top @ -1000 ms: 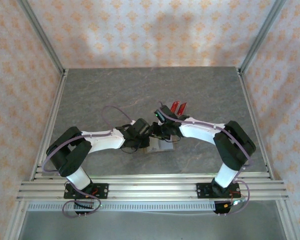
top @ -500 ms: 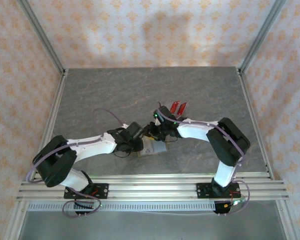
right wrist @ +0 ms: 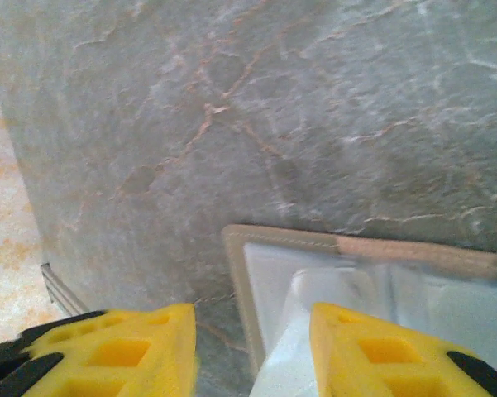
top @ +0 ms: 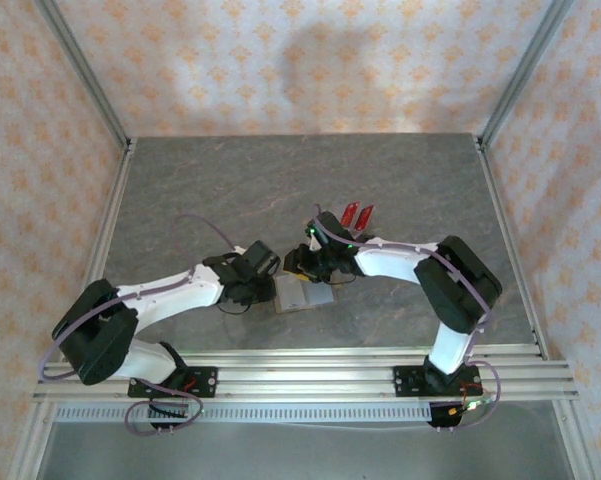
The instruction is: Put the credit cards into the card holder
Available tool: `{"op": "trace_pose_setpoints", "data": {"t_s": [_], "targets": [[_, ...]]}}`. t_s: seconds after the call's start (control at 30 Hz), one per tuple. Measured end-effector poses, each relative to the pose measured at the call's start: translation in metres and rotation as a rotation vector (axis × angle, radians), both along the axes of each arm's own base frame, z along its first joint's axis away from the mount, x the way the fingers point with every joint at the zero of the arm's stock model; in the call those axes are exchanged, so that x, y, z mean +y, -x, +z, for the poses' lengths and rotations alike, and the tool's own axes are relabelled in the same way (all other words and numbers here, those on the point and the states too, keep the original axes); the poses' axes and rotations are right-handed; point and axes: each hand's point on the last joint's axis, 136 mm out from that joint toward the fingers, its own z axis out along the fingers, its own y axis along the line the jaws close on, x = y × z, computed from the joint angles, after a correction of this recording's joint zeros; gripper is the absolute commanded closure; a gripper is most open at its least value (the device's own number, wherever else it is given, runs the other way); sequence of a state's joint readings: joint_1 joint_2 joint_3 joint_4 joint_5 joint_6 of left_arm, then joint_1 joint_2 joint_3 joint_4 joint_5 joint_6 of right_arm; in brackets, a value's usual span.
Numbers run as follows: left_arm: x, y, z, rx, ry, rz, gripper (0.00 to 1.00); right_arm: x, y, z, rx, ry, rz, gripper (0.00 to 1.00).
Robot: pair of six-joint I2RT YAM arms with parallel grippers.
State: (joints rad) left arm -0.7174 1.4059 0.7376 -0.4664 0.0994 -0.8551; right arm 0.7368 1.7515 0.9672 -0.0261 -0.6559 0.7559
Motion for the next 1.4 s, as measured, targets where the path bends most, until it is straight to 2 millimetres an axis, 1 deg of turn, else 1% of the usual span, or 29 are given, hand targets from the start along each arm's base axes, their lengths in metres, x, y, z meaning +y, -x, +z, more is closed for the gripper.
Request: {"op": "trace_pose_setpoints", "data": {"t_s": [0.07,0.1,0.17,0.27,0.3,0.37,0.43,0.53,0.6,0.67,0.9,0.97,1.0,1.03,1.1,1.17,1.27,1.4], "targets": [[-0.001,0.001,-0.007,0.02,-0.011,-0.013,0.66,0.006,0.002,0.006,0.007,-0.037,0.015,0.59],[-0.001,0.002,-0.011,0.032,-0.016,-0.019,0.66,0.007,0.003,0.007,0.013,-0.044,0.014,0.61],[-0.001,0.004,-0.017,0.05,-0.025,-0.024,0.66,0.005,0.002,0.005,0.011,-0.031,0.004,0.62],[-0.002,0.004,-0.021,0.057,-0.027,-0.025,0.67,-0.007,0.0,-0.002,-0.003,0.042,-0.028,0.61],[-0.003,0.003,-0.02,0.055,-0.025,-0.025,0.67,-0.011,0.0,-0.002,-0.01,0.064,-0.035,0.59],[-0.003,0.002,-0.02,0.05,-0.021,-0.026,0.66,-0.018,0.0,0.001,-0.029,0.094,-0.038,0.56],[-0.004,0.002,-0.02,0.048,-0.019,-0.026,0.67,-0.021,0.001,0.007,-0.054,0.103,-0.029,0.53],[-0.005,0.001,-0.021,0.047,-0.019,-0.026,0.67,-0.016,0.003,0.021,-0.083,0.071,-0.012,0.5],[-0.004,0.0,-0.022,0.048,-0.019,-0.022,0.67,-0.012,0.003,0.029,-0.095,0.042,0.0,0.5],[-0.004,0.0,-0.022,0.049,-0.017,-0.022,0.66,-0.011,0.003,0.03,-0.096,0.037,0.003,0.52],[-0.003,0.001,-0.023,0.05,-0.019,-0.021,0.67,-0.011,0.003,0.03,-0.099,0.035,0.001,0.51],[-0.003,0.001,-0.022,0.046,-0.015,-0.019,0.67,-0.011,0.001,0.03,-0.104,0.04,-0.004,0.54],[-0.002,0.001,-0.022,0.044,-0.013,-0.019,0.67,-0.013,0.0,0.029,-0.11,0.048,-0.009,0.59],[-0.001,0.001,-0.021,0.042,-0.01,-0.016,0.67,-0.014,0.0,0.028,-0.115,0.058,-0.008,0.64],[0.003,0.0,-0.02,0.038,-0.008,-0.003,0.67,-0.017,0.001,0.024,-0.108,0.079,-0.006,0.78],[0.01,-0.002,-0.015,0.029,-0.002,0.012,0.66,-0.015,0.003,0.017,-0.099,0.096,0.008,0.88],[0.014,-0.006,-0.002,-0.001,0.014,0.016,0.64,-0.009,0.011,-0.002,-0.069,0.129,0.039,0.9],[0.009,-0.007,0.008,-0.015,0.038,-0.008,0.62,-0.003,0.023,-0.029,-0.023,0.174,0.074,0.9]]}}
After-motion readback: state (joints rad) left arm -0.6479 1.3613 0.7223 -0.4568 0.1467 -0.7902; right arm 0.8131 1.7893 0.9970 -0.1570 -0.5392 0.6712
